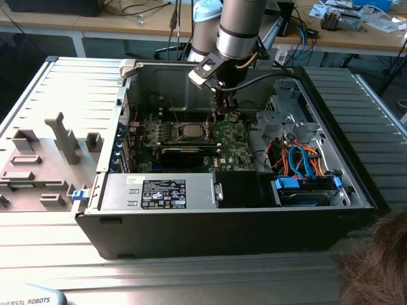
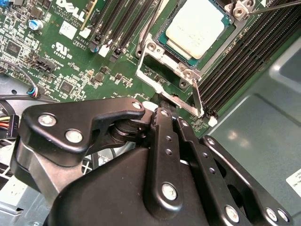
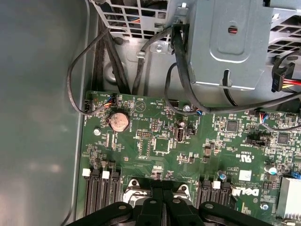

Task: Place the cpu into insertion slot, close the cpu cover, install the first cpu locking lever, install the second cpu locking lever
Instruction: 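Close the cpu cover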

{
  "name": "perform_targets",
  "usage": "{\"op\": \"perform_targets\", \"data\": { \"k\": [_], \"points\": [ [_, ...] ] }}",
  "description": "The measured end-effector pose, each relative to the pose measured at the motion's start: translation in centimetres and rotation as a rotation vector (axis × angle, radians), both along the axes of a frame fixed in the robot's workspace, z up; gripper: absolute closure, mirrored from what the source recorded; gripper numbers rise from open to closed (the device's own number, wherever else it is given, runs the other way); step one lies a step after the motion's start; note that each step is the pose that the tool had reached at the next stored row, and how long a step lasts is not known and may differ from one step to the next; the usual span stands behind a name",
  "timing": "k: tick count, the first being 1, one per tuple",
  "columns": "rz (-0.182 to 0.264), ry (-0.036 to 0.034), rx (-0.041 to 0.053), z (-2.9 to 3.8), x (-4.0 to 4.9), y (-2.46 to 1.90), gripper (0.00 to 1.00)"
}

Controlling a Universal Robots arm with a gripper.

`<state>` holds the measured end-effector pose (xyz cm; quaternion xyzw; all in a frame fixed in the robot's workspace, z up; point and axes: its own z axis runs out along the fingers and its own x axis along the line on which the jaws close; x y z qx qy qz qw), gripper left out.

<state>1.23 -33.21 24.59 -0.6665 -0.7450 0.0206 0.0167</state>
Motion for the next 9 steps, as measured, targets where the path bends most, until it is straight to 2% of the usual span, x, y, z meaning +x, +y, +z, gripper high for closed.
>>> {"op": "perform_targets", "data": {
  "k": [9],
  "points": [
    [0.000, 0.0000, 0.0000, -0.07, -0.52, 0.00, 0.89]
  ]
}}
